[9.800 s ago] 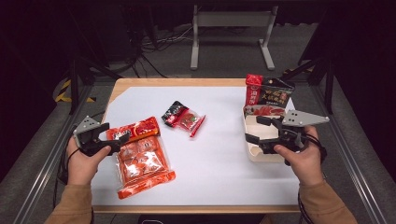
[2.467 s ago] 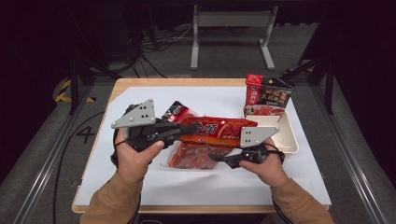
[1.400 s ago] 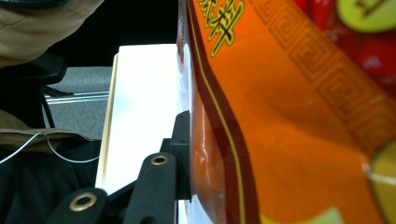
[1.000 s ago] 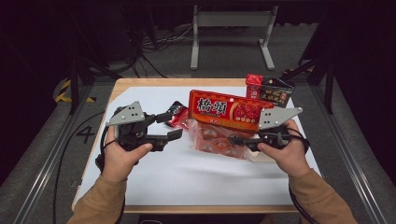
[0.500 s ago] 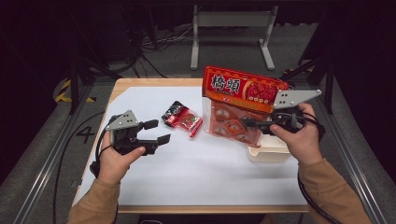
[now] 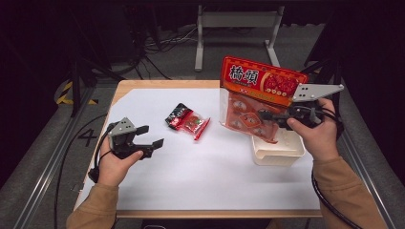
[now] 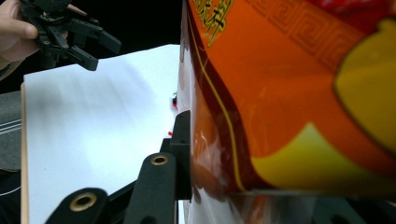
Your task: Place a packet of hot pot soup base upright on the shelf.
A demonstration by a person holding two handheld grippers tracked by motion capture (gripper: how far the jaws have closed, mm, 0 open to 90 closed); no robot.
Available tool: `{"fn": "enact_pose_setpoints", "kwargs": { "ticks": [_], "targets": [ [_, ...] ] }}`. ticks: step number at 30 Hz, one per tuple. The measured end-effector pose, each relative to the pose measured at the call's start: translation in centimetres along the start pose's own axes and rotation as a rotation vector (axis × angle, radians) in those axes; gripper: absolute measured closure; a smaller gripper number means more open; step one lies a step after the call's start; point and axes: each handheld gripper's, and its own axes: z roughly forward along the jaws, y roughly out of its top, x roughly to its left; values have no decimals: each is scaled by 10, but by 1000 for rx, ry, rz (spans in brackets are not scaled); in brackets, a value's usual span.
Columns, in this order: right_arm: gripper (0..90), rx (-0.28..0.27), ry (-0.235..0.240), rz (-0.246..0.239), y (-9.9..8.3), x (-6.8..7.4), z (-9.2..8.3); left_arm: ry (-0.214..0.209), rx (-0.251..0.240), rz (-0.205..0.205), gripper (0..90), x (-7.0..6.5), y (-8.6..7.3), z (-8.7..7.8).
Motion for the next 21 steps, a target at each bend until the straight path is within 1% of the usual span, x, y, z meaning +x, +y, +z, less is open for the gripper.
{"fn": "enact_pose_setpoints", "kwargs": {
  "ticks": [2,3,4,6,7,11,12,13,14,17,21],
  "targets": [
    [705,-2,-7,2,0,-1,-2,1,-1,-3,211,2,-1,0],
    [704,-5,-22,8,-2,-5,-6,5,5,-3,208,4,-3,1],
    [705,-7,-27,9,-2,-6,-8,8,6,-4,205,5,-4,1],
    [705,-9,-32,12,-3,-7,-10,8,5,-9,200,6,-5,1],
    [705,-13,-45,17,-5,-10,-14,7,6,-16,197,6,-5,1],
    [705,-19,-64,25,-6,-14,-20,16,10,-17,200,8,-7,2],
    [705,-19,-64,25,-6,-14,-20,28,26,-5,200,9,-7,2],
    [705,-23,-77,29,-7,-17,-24,47,36,9,200,10,-8,3],
    [705,-23,-77,29,-7,-17,-24,47,36,9,200,10,-8,3],
    [705,-29,-100,38,-10,-22,-29,49,40,-10,198,13,-11,3],
    [705,-29,-121,47,-13,-26,-33,56,39,-11,196,16,-13,2]
  ]
}}
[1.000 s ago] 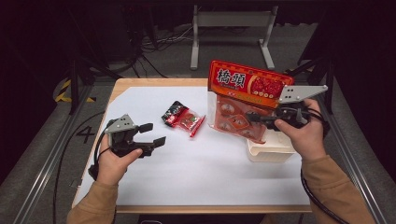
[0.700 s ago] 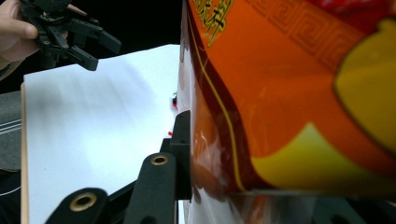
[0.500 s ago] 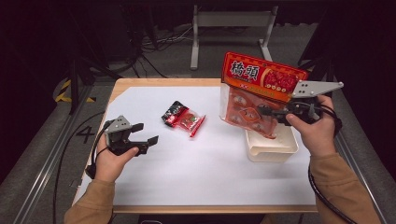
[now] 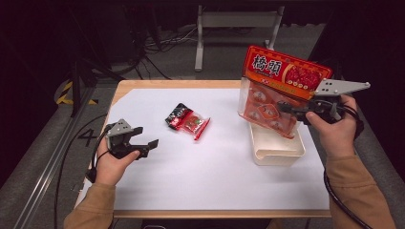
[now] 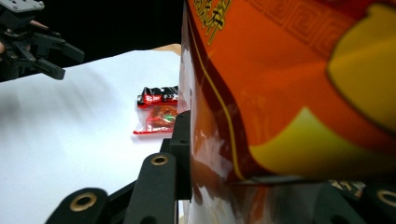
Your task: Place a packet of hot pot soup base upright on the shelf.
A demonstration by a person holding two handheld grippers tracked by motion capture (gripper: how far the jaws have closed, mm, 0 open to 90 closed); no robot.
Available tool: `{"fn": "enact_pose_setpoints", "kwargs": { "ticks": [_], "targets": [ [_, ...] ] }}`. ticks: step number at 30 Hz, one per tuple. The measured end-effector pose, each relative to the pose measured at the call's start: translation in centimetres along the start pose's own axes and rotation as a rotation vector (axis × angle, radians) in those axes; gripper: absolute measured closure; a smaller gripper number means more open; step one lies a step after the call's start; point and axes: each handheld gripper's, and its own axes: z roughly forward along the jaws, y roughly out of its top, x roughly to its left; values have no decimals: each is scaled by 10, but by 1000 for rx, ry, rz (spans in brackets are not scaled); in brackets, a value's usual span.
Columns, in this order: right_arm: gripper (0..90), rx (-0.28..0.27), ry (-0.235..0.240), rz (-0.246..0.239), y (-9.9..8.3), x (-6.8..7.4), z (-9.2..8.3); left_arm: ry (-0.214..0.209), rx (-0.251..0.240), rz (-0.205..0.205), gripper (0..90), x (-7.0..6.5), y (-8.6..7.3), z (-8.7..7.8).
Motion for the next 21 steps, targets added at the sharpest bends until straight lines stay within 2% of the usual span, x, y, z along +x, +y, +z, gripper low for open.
{"fn": "enact_pose_setpoints", "kwargs": {
  "ticks": [13,21],
  "targets": [
    [705,-15,-60,41,-13,-13,-6,-4,-1,-29,189,5,-3,-1],
    [705,-12,-80,52,-22,-18,-5,-14,-2,-41,188,7,-4,0]
  ]
}}
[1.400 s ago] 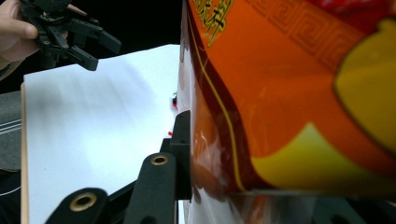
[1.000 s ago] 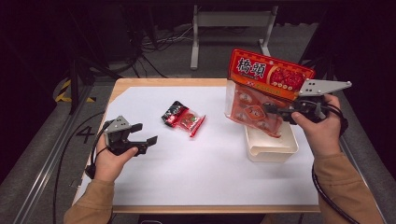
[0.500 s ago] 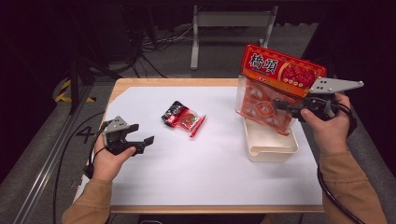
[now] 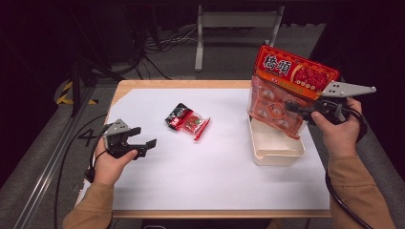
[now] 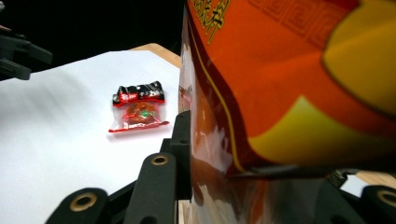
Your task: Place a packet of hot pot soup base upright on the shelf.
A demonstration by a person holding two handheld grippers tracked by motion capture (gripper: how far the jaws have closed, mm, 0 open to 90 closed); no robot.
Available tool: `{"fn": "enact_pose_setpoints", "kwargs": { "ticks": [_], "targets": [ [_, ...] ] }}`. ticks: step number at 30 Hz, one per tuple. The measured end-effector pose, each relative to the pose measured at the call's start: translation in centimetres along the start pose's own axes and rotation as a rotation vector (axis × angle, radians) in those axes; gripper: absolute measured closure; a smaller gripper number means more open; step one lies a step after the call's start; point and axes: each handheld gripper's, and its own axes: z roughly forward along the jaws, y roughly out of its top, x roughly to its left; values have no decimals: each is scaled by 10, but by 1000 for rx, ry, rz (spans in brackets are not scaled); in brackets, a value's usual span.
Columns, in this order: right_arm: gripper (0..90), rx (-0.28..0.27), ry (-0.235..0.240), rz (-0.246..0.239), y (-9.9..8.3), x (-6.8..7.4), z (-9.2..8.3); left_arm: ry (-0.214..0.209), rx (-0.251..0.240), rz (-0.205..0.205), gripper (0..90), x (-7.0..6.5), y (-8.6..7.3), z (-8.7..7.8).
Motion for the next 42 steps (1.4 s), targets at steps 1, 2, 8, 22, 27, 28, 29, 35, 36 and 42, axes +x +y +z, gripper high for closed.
{"fn": "enact_pose_setpoints", "kwargs": {
  "ticks": [1,2,8,22,27,28,29,35,36,42],
  "targets": [
    [705,-1,-4,2,-1,-1,0,0,1,1,188,0,0,0],
    [705,-1,-9,0,-2,-1,-1,-1,0,-3,187,0,0,0],
    [705,14,-38,-11,-9,-2,-2,-1,-4,-8,186,1,0,-2],
    [705,2,-69,-4,-18,-2,1,-5,-18,-26,186,4,-2,-5],
    [705,14,-77,6,-25,0,9,-4,-17,-31,186,5,-2,-6],
    [704,16,-77,8,-27,0,10,-8,-18,-33,186,5,-3,-6],
    [705,16,-71,13,-29,0,12,-9,-18,-36,186,4,-3,-6],
    [704,26,-71,19,-36,1,14,-10,-23,-34,185,5,-3,-7],
    [704,26,-71,19,-36,1,14,-10,-23,-34,185,5,-3,-7],
    [704,27,-72,46,-53,2,19,-15,-22,-46,184,4,-4,-8]
  ]
}}
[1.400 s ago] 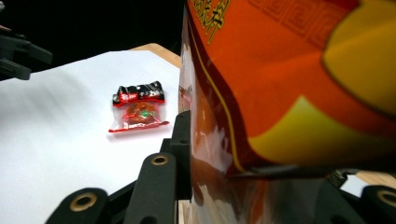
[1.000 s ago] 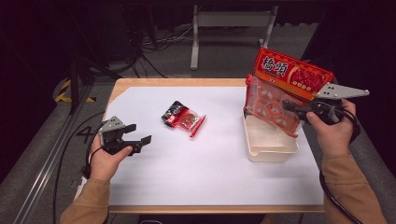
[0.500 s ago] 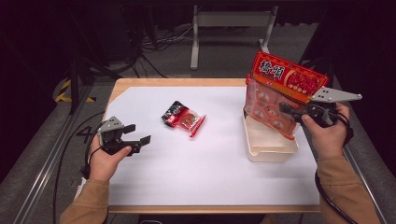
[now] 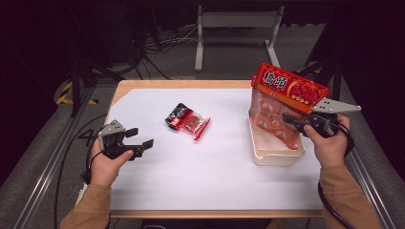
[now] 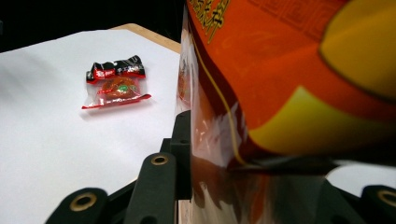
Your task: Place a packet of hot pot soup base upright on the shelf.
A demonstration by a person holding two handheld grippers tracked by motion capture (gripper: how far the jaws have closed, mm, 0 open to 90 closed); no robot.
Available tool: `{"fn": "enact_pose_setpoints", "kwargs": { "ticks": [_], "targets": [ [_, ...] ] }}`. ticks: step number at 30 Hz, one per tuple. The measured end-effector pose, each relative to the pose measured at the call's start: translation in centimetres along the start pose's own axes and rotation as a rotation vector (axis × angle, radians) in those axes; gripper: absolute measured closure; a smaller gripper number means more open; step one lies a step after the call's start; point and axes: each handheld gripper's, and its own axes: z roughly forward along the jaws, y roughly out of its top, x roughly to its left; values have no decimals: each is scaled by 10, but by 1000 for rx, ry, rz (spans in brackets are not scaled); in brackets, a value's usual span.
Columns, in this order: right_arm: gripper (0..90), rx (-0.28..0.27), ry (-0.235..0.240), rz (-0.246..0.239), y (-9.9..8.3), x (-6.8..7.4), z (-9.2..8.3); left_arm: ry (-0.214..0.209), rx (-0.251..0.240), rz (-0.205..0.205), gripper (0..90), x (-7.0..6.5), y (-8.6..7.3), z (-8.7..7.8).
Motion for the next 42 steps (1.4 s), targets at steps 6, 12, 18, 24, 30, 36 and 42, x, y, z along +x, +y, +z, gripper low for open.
{"fn": "enact_pose_setpoints", "kwargs": {
  "ticks": [6,12,18,24,30,36,42],
  "targets": [
    [704,-4,5,28,-8,-2,1,1,0,0,184,1,-1,1],
    [704,8,13,35,-15,-3,2,-2,6,10,184,0,0,2],
    [704,62,14,38,-21,-2,8,-2,6,9,183,0,0,2],
    [704,137,17,-19,-25,8,29,-2,4,8,183,0,0,2],
    [704,145,21,-9,-28,7,32,-4,5,6,183,1,-1,2],
    [704,115,34,48,-42,0,30,-12,7,-2,182,0,0,3],
    [701,111,26,80,-46,-8,27,-14,10,0,182,0,0,6]
  ]
}}
